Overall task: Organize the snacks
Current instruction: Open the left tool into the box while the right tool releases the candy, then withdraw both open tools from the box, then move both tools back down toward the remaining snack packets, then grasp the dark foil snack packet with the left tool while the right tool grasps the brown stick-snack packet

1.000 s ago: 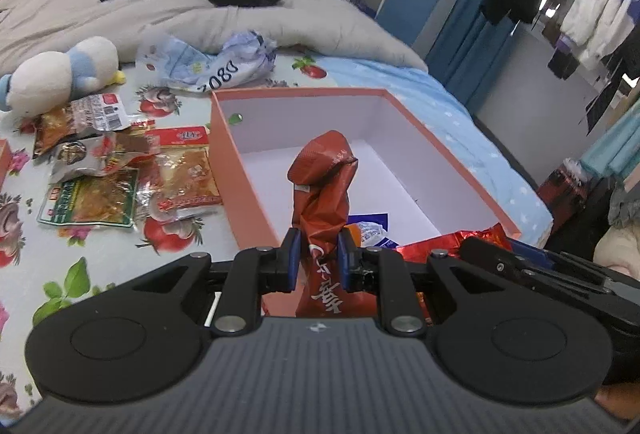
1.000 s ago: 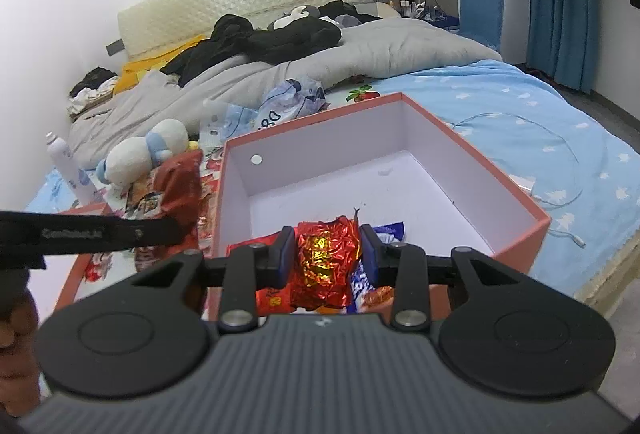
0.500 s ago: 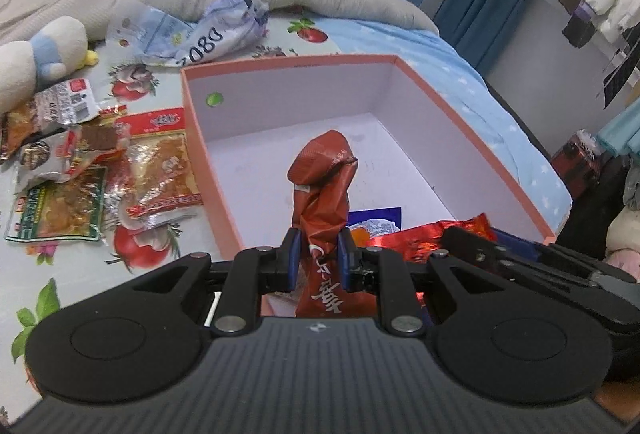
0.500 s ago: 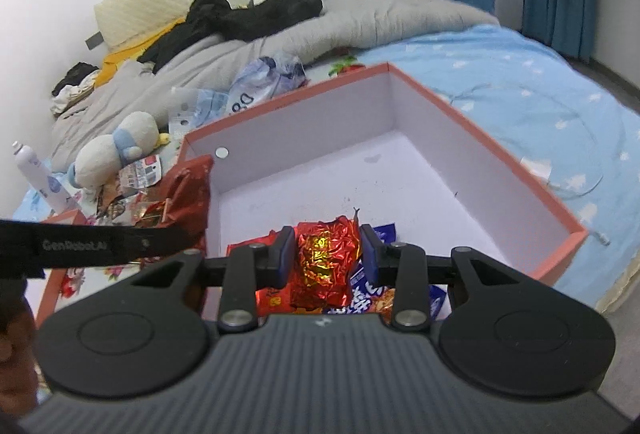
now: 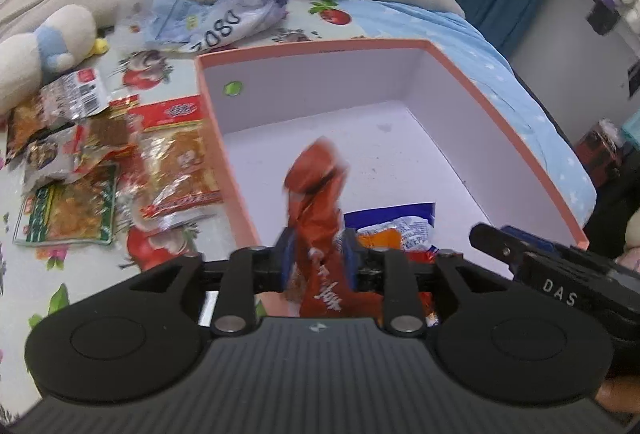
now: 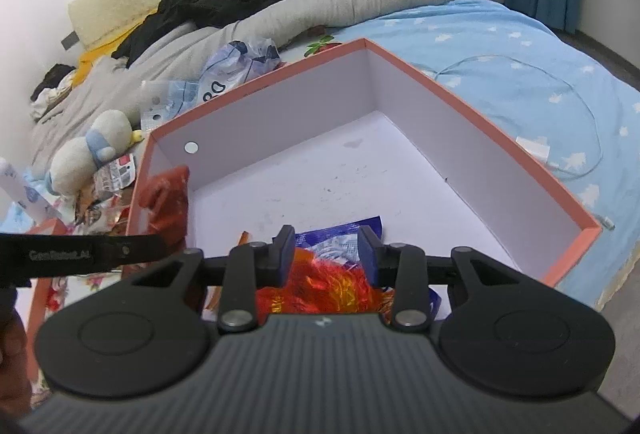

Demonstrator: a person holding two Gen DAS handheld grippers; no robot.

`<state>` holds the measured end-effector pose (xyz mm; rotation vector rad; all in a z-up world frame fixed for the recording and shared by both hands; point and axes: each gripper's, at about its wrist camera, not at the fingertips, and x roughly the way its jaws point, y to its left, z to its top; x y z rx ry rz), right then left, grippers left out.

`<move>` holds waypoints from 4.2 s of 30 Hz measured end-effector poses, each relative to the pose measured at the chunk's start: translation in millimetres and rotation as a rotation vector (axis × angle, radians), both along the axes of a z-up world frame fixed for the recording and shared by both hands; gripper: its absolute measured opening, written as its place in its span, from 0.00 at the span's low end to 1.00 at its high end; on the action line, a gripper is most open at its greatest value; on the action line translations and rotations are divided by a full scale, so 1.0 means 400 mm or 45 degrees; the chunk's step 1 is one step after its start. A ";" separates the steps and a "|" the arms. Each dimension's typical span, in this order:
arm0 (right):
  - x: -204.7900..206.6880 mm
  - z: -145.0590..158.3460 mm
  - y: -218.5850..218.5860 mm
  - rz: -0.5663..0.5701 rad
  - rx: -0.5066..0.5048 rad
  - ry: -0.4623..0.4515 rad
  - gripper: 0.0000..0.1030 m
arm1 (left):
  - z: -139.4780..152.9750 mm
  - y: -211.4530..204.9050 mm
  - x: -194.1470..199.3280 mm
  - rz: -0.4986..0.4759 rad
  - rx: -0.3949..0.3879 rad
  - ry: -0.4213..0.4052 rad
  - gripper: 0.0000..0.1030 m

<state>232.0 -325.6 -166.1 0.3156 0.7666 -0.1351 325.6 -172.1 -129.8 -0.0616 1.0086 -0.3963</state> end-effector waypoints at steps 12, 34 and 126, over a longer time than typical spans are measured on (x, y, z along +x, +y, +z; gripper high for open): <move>-0.115 0.085 0.072 0.056 -0.029 -0.136 0.54 | 0.122 0.094 -0.148 0.019 -0.083 -0.174 0.52; -0.360 0.149 0.281 0.318 -0.059 -0.312 0.54 | 0.245 0.369 -0.544 0.218 -0.142 -0.424 0.52; 0.564 -0.266 0.569 0.218 0.259 0.176 0.12 | -0.325 0.596 0.335 0.255 0.127 -0.262 0.54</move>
